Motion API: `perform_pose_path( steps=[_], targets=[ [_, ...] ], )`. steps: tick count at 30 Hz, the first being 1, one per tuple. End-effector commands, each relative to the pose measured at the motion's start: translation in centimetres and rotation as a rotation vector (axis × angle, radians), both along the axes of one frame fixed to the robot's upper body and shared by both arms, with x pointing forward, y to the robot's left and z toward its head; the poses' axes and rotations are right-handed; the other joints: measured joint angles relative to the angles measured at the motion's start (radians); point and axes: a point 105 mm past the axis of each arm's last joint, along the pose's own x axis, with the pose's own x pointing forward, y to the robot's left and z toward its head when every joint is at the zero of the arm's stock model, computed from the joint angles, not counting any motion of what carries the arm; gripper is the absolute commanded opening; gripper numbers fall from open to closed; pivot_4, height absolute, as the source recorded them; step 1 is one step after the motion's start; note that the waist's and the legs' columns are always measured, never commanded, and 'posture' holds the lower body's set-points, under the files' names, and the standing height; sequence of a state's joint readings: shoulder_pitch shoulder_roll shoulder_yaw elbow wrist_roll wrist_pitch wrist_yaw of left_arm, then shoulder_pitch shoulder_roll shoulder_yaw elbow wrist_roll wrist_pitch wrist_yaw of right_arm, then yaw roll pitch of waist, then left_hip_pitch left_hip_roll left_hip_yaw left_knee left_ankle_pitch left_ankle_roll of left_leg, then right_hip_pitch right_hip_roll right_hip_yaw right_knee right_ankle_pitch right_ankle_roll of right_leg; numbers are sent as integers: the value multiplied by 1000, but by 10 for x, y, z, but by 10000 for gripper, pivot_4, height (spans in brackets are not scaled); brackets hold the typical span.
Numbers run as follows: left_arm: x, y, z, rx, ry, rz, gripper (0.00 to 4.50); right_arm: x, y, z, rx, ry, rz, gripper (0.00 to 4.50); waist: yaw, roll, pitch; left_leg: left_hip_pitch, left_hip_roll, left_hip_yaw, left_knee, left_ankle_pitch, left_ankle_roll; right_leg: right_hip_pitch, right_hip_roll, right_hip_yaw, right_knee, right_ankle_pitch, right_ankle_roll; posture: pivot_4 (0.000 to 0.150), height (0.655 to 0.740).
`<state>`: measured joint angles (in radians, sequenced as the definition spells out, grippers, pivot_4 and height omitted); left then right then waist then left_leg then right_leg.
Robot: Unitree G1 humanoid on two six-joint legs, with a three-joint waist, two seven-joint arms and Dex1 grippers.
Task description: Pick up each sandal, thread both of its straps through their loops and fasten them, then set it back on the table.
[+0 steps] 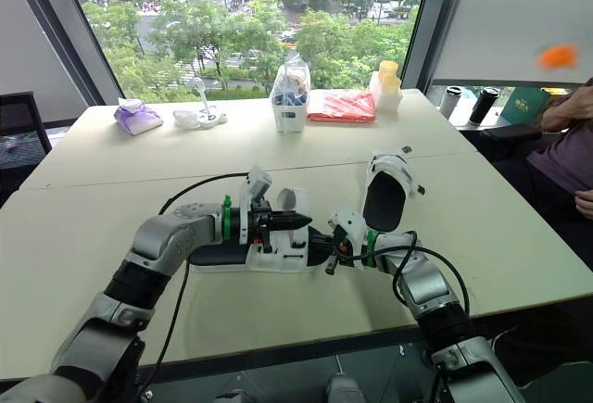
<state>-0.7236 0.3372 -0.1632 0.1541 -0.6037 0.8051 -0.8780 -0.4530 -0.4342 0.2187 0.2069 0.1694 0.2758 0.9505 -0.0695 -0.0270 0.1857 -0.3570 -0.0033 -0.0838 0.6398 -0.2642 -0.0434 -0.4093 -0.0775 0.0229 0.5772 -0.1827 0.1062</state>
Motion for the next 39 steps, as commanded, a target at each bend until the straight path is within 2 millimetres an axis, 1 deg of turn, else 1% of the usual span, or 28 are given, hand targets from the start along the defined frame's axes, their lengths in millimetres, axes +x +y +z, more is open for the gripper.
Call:
perform_pose_path(
  steps=[1, 4, 11, 15, 17, 22, 27, 30, 34, 39],
  targets=[
    [3, 3, 27, -92, 21, -3, 454, -14, -2, -41, -79, 147, -4, 0, -1, 0, 0, 0, 0, 0, 0, 0, 0, 0, 0, 0, 0, 0, 0, 1500, 7400],
    [0, 6, 26, -106, 80, -14, 454, -14, -2, -41, -82, 149, 1, 0, -2, 0, 0, 2, 0, 0, -3, 0, 0, 0, 0, 0, 0, 0, 0, 1500, 7400],
    [-11, 9, 13, -103, 206, -46, 454, -14, -2, -42, -91, 149, 6, 0, -2, 0, 0, 3, 0, 0, -9, 0, 0, -2, 0, 0, 2, 0, 0, 1500, 7400],
    [-16, 12, -5, -19, 207, -42, 454, -14, -2, -42, -91, 149, 6, 0, -1, 0, 0, 3, 0, 0, -9, 0, 0, -2, 0, 0, 1, 0, 0, 1500, 7400],
    [-17, 14, -9, -4, 211, -45, 454, -14, -2, -42, -91, 148, 6, 0, -1, 0, 0, 3, 0, 0, -9, 0, 0, -3, 0, 0, 1, 0, 0, 1500, 7400],
    [-17, 16, -4, -26, 235, -56, 454, -14, -2, -42, -91, 147, 5, 0, -2, 0, 0, 2, 0, 0, -9, 0, 0, -2, 0, 0, 0, 0, 0, 1500, 7400],
    [-19, 16, -8, 1, 238, -64, 454, -14, -2, -42, -89, 144, 3, 0, -2, 0, 0, 2, 0, 0, -9, 0, 0, -3, 0, 0, 0, 0, 0, 1500, 7400],
    [-21, 14, -8, -22, 269, -72, 454, -14, -1, -42, -89, 143, 4, 0, -2, 0, 0, 2, 0, 0, -9, 0, 0, -3, 0, 0, 0, 0, 0, 1500, 7400],
    [-24, 13, -3, -64, 298, -81, 454, -14, -1, -42, -89, 142, 2, 0, -2, 0, 0, 2, 0, 0, -9, 0, 0, -3, 0, 0, 0, 0, 0, 1500, 7400],
    [-25, 14, -2, -58, 303, -78, 454, -14, -1, -43, -90, 144, 3, 0, -2, 0, 0, 2, 0, 0, -9, 0, 0, -3, 0, 0, -1, 0, 0, 1500, 7400]
  ],
)
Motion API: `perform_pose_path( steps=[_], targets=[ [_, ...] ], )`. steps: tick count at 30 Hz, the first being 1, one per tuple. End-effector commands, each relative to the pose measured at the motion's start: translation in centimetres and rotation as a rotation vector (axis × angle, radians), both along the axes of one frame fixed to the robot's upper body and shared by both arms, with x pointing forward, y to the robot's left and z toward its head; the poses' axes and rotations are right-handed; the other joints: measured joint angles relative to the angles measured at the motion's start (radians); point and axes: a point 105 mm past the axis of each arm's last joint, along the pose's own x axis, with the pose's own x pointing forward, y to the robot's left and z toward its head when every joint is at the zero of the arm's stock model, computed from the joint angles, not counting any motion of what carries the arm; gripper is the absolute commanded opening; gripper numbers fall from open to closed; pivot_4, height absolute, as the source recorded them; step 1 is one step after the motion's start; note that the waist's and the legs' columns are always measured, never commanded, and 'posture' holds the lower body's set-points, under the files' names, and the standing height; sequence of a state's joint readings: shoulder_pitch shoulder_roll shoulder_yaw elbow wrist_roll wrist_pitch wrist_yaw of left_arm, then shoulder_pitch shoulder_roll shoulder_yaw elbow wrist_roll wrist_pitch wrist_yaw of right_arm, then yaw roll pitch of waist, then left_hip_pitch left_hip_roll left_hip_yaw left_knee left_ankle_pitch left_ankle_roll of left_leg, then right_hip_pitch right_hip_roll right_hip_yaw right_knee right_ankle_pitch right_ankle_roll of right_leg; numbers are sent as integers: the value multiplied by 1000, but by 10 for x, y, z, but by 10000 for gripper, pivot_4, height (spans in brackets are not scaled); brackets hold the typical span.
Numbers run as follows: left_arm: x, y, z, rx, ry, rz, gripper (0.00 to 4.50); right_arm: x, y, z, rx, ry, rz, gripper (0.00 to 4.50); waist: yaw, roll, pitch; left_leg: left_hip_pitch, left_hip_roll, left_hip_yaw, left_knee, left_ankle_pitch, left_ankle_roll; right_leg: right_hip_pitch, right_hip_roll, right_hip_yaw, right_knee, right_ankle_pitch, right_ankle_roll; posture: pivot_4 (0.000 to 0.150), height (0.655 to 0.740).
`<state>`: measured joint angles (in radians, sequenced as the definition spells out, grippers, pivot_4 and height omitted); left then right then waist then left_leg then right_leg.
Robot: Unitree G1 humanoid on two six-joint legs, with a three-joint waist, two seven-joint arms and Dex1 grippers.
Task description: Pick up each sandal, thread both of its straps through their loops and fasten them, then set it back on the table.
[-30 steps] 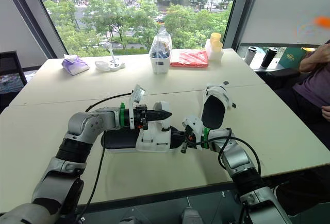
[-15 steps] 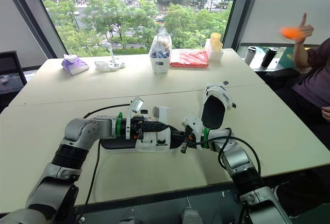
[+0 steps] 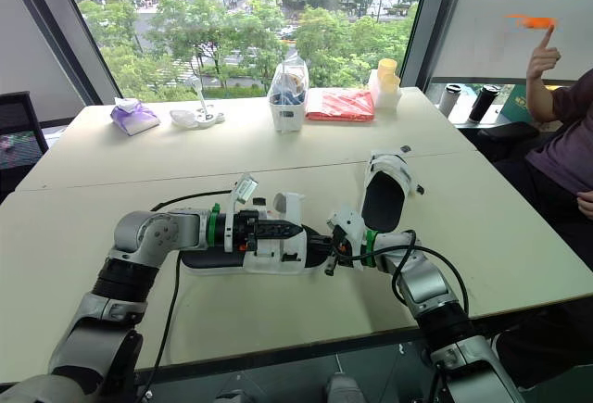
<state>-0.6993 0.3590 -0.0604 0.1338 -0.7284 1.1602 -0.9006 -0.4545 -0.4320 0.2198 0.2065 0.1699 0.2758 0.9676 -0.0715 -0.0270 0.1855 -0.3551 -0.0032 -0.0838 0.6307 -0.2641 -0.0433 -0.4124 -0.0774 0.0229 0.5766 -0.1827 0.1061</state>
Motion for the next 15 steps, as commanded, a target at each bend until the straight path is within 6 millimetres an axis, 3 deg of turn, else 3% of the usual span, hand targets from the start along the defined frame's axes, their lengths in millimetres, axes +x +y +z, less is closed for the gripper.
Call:
perform_pose_path(
  steps=[1, 5, 11, 15],
  targets=[
    [-4, -1, 11, -34, -19, -17, 454, -13, -3, -43, -94, 138, -15, 0, 0, 0, 0, 0, 0, 0, 0, 0, 0, 0, 0, 0, 0, 0, 0, 1500, 7400],
    [-5, -2, 7, -8, -33, -18, 454, -13, -3, -43, -93, 138, -15, 0, 0, 0, 0, 0, 0, 0, 0, 0, 0, 0, 0, 0, 0, 0, 0, 1500, 7400],
    [-3, 2, -28, 162, -86, 16, 454, -12, -3, -43, -92, 138, -18, 0, -1, 0, 0, 0, 0, 0, 0, 0, 0, 0, 0, 0, 0, 0, 0, 1500, 7400],
    [1, 6, -41, 226, -172, 49, 454, -12, -3, -43, -92, 139, -20, 0, -1, -1, -1, 0, 0, 0, 0, 0, 0, 0, 0, 0, -1, 0, 0, 1500, 7400]
  ],
)
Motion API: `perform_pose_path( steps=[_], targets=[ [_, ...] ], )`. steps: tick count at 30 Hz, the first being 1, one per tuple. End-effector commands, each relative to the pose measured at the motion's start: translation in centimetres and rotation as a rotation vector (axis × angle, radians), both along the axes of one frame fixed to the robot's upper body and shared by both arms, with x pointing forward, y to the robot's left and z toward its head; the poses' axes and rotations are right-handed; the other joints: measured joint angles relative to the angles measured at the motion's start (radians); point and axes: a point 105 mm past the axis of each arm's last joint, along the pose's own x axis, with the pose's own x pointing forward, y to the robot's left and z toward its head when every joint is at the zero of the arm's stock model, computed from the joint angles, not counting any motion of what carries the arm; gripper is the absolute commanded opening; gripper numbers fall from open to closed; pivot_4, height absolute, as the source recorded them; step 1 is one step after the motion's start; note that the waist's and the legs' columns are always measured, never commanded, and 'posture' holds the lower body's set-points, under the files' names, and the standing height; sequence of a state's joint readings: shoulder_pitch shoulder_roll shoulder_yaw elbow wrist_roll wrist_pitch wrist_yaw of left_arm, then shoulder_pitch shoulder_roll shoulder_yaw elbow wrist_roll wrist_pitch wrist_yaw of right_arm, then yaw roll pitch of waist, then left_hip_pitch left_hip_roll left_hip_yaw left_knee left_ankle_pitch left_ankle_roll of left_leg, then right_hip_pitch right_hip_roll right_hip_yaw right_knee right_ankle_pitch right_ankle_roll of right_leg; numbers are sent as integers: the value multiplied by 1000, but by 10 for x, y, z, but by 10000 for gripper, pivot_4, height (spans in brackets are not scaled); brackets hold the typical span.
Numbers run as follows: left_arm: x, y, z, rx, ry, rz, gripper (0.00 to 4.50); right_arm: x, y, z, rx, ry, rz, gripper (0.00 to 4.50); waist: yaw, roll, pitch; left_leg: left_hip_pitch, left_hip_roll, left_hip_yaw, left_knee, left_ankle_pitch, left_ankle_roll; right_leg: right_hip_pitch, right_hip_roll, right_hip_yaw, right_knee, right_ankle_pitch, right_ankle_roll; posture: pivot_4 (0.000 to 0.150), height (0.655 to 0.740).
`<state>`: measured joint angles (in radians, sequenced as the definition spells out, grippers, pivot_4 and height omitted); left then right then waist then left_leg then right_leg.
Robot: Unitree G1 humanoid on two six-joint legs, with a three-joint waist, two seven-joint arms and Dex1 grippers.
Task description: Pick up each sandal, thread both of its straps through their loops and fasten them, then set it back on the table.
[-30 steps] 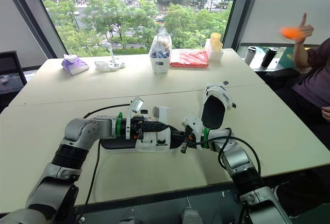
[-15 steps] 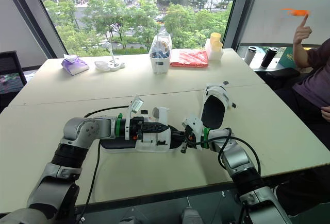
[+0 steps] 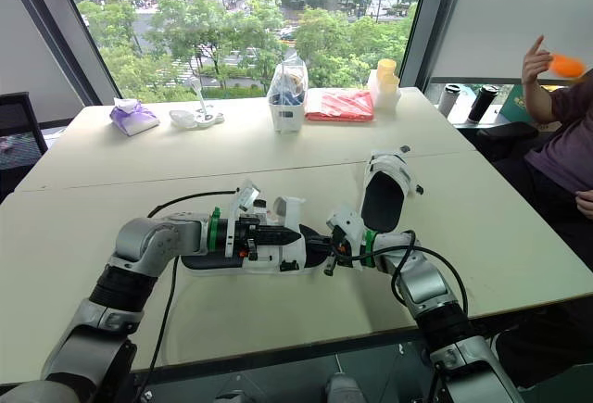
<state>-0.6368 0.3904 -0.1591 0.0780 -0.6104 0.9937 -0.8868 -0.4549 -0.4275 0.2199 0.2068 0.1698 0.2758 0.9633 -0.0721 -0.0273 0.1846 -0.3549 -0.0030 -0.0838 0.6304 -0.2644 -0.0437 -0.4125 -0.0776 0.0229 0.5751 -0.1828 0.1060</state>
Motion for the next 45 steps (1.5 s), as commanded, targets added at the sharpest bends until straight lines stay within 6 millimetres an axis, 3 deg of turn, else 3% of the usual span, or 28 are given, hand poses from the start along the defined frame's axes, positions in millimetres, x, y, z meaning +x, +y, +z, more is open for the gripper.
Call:
perform_pose_path(
  steps=[1, 13, 21, 30, 34, 37, 42, 45],
  targets=[
    [0, 5, -20, 86, -37, 24, 454, -12, -4, -43, -95, 140, -18, 0, 0, 0, -1, 0, 0, 0, 0, 0, 0, 0, 0, 0, 0, 0, 0, 1500, 7400],
    [-23, 0, 12, -59, -217, -85, 454, -11, -3, -44, -97, 140, -12, 0, -2, 0, -1, -1, 1, 0, -3, -1, -2, 0, 0, -2, -8, 0, 0, 1500, 7400],
    [-14, -6, 5, -82, -256, -4, 454, -10, -2, -44, -98, 139, -7, 0, 0, 0, -1, -1, 1, 0, -2, -1, -2, 1, 0, -2, -10, 0, 0, 1500, 7400],
    [-26, 6, -16, 16, -292, -88, 454, -10, -4, -44, -103, 138, -8, 0, -1, 0, -1, -1, 1, 1, -2, -3, -4, 2, 0, -2, -14, 0, 0, 1500, 7400],
    [-28, 7, -15, 23, -321, -122, 454, -10, -3, -44, -102, 139, -5, 0, -1, 0, -1, -1, 1, 1, -4, -2, -3, 1, 0, -2, -14, 0, 0, 1500, 7400],
    [-22, 9, -6, 2, -342, -109, 8581, -9, -1, -45, -100, 141, -3, 0, -1, 0, -1, -1, 1, 1, -4, -2, -3, 1, 0, -2, -14, 0, 0, 1500, 7400],
    [-8, 25, 21, -35, -412, 10, 32344, -11, -3, -46, -105, 150, 1, 0, -1, 0, -1, -2, 1, 1, -3, -2, -4, 0, 0, -2, -14, 0, 0, 1500, 7400],
    [-28, 34, 34, -109, -347, -15, 32344, -14, -5, -48, -110, 162, 6, 0, -2, 0, -1, -2, 1, 0, -3, -2, -3, -1, 0, -2, -14, 0, 0, 1500, 7400]
  ],
)
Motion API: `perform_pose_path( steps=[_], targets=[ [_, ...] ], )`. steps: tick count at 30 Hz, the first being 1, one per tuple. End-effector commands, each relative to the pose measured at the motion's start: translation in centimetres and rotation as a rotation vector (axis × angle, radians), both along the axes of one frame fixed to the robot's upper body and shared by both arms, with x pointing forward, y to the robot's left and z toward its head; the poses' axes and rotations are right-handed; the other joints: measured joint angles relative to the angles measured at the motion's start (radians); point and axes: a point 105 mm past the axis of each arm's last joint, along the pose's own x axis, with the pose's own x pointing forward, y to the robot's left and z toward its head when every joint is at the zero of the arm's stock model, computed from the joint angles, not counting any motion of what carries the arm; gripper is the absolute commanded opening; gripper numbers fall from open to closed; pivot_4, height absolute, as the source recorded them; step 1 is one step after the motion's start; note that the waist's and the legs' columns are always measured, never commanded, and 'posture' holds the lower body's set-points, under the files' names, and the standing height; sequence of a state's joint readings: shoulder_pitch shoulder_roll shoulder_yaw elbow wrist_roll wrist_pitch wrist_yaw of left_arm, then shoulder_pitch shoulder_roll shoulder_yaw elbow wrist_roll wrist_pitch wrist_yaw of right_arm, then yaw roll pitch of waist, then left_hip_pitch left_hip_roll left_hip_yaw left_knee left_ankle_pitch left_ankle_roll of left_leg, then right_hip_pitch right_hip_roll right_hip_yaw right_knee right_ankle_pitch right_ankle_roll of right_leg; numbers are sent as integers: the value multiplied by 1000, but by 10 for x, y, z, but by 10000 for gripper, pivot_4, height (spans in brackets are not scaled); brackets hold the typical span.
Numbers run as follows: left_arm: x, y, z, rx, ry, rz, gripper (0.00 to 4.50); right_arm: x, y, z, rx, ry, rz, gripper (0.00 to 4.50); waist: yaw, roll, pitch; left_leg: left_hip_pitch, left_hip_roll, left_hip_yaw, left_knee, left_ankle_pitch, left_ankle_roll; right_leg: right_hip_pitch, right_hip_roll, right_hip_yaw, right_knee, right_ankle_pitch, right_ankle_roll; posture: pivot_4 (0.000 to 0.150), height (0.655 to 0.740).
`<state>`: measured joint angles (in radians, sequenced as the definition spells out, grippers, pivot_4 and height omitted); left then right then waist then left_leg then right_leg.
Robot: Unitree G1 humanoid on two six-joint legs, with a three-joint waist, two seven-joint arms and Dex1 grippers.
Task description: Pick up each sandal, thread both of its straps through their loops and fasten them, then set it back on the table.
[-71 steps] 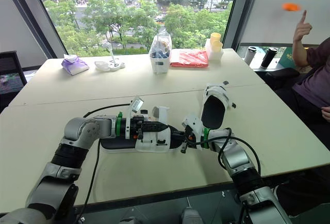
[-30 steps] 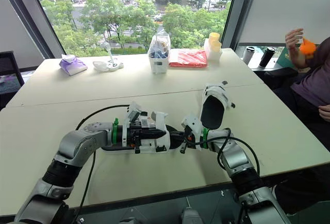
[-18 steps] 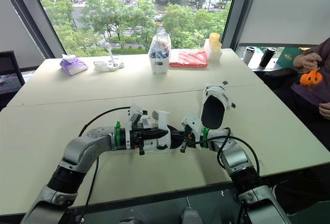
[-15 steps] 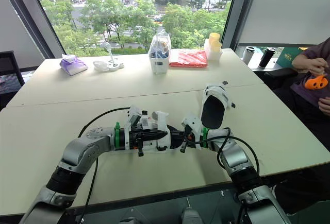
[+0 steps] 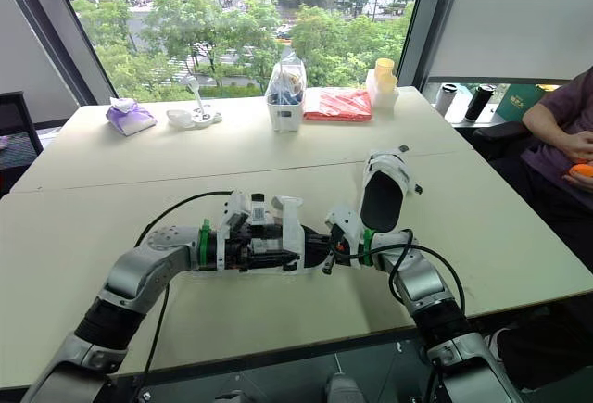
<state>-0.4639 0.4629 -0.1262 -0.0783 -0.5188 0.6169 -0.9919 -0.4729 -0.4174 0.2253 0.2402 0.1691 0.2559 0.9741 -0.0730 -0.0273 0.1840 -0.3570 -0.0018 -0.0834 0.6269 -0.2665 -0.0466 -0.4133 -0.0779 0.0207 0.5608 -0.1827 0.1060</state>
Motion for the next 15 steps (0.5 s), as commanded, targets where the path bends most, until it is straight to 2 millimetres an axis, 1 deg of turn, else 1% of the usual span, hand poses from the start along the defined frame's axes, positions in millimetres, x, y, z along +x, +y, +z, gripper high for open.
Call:
perform_pose_path(
  steps=[1, 2, 4, 6, 7, 10, 15],
  targets=[
    [-24, 16, 19, -74, 58, -38, 32344, -18, -8, -49, -119, 166, -5, 0, -1, 0, 0, 0, 0, 0, -1, 1, 1, 0, 0, 0, 0, 0, 0, 1500, 7400],
    [-31, 19, 17, -69, 86, -49, 32344, -18, -9, -49, -121, 169, -3, 0, -1, 0, 0, 1, 0, 0, -2, 0, 1, 0, 0, 0, 0, 0, 0, 1500, 7400],
    [-51, 27, 6, -18, 164, -93, 32344, -20, -9, -50, -123, 173, 1, 0, 0, 0, 0, 1, 0, 0, -3, -1, 0, -1, 0, 0, 2, 0, 0, 1500, 7400],
    [-67, 30, -3, 24, 227, -130, 32344, -20, -9, -51, -125, 176, 5, 0, 2, -1, 0, 1, 0, 0, -4, -1, 0, -2, 0, 0, 3, 0, 0, 1500, 7400],
    [-68, 30, -7, 40, 231, -128, 32344, -20, -9, -51, -126, 178, 8, 0, 4, -1, -1, 0, 0, 0, -4, -1, 0, -3, 0, 0, 3, 0, 0, 1500, 7400],
    [-61, 26, -19, 69, 222, -85, 32344, -20, -8, -52, -131, 180, 17, 0, 4, 0, -1, 0, 0, 0, -3, -1, 0, -4, -1, 0, 3, 0, 0, 1500, 7400],
    [-52, 17, -33, 61, 238, -49, 32344, -19, -7, -50, -134, 176, 22, 0, 2, -1, -1, -1, 0, 1, -2, -1, -1, -3, -1, 0, -1, 0, 0, 1500, 7400]
  ],
)
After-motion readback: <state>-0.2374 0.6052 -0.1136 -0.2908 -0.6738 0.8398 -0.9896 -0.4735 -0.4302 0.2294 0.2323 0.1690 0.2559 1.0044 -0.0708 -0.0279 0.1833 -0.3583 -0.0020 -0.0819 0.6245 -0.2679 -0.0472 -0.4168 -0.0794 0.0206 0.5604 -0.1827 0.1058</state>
